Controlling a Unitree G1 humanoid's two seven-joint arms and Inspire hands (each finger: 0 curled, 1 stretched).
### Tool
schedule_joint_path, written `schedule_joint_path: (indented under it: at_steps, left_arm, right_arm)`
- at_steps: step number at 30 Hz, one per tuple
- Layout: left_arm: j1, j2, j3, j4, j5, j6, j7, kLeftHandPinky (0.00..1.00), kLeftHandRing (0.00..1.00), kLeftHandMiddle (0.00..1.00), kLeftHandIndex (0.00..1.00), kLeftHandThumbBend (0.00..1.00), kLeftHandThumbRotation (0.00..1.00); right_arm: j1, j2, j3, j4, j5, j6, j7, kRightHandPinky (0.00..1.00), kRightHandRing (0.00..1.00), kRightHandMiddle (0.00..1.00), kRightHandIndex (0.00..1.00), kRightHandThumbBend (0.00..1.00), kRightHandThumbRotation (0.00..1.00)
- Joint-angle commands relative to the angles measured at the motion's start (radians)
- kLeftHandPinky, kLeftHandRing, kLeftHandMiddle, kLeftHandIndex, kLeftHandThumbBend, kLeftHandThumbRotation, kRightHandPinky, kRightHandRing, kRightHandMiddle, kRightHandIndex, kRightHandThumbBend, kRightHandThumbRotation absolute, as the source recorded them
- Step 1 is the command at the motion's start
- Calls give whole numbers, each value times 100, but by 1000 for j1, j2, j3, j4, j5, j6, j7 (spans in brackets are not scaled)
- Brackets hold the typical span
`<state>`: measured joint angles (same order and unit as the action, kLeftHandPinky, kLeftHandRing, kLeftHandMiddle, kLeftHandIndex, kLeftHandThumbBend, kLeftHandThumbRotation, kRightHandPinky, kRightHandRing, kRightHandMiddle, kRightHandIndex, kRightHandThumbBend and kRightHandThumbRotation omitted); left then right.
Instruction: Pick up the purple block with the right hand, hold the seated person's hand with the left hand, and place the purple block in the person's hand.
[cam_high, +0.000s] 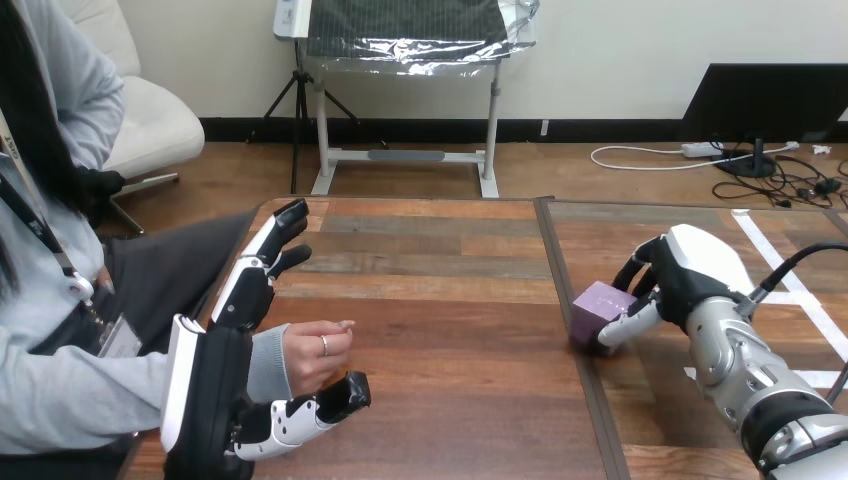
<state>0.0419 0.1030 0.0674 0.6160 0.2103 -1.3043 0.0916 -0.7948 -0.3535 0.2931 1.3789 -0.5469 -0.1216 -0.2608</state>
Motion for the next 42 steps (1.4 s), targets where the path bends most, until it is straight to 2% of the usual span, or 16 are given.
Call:
schedule_joint_path:
  at_steps: [1,7,17,31,35,42]
  left_arm:
    - [-26,-3,-12,-51,-19,1,-5,82,90,91,88,100,66]
    - [-30,0,-18,-39,-30,-8,-10,82,89,91,88,100,66]
    - [-39,-9,4,-23,7,-19,6,81,88,90,88,100,65]
    - [-41,-14,12,-20,39,-9,27,81,89,91,88,100,67]
    - [-42,-10,8,-16,39,-5,30,82,89,91,88,100,67]
    - [-44,-8,18,-14,59,3,43,82,89,90,88,100,67]
  right_arm:
    - [-44,-14,-21,-14,14,-8,-45,35,44,49,50,95,0]
    - [-38,-13,-26,-15,19,-18,-62,38,46,51,50,93,0]
    - [-38,-14,-40,-17,26,-29,-61,41,48,52,51,91,0]
    - [-35,-18,-40,-21,27,-49,-75,39,45,50,50,90,0]
    - [-33,-18,-58,-24,44,-73,-69,37,44,49,50,90,0]
    - [-32,-18,-65,-25,58,-94,-72,37,44,49,50,89,0]
